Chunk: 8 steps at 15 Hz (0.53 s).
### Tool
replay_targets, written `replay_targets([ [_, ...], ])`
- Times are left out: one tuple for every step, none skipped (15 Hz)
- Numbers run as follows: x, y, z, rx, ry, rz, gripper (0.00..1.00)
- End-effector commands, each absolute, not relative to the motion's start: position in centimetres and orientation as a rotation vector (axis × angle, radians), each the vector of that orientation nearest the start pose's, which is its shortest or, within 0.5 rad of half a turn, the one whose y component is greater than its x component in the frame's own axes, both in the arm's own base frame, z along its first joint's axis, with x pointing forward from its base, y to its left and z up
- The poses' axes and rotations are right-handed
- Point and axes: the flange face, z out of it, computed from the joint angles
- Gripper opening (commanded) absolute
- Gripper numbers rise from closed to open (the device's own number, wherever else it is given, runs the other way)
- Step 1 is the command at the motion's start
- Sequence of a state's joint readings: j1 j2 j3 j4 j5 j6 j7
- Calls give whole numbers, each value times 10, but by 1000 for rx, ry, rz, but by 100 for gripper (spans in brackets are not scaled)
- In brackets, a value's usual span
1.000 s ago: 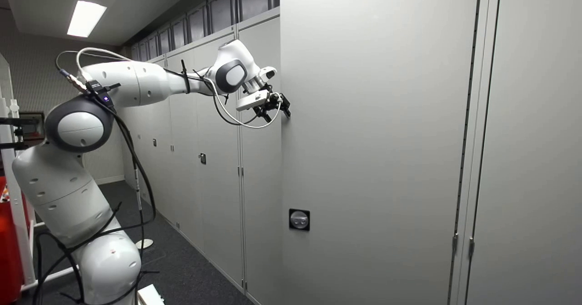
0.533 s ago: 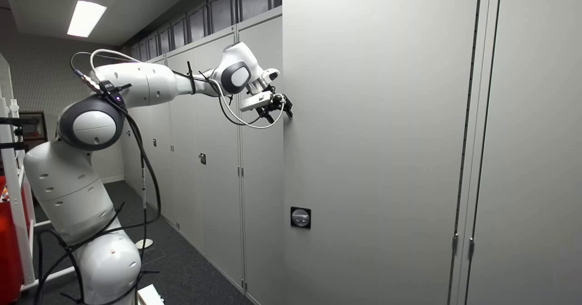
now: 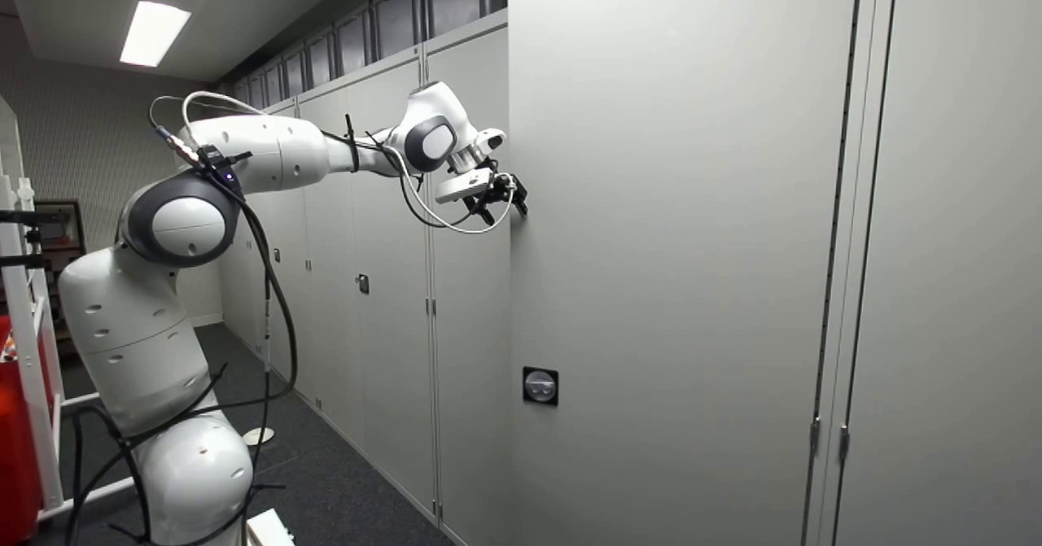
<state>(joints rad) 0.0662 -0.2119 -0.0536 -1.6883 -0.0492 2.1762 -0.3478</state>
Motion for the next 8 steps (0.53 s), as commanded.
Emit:
replay_targets([
  [533,7,758,-3037,-564,-1108,100],
  [533,7,758,-3037,-568,-1106,100],
  [532,8,758,-3039,-570,-1103,100],
  [531,8,757,-3040,-572,-1103,100],
  [531,8,756,-3043,-574,-1100,100],
  [529,9,755,-3045,-578,-1095,100],
  [528,9,755,-3047,-580,-1092,100],
  [526,10,753,-3054,-585,-1086,100],
])
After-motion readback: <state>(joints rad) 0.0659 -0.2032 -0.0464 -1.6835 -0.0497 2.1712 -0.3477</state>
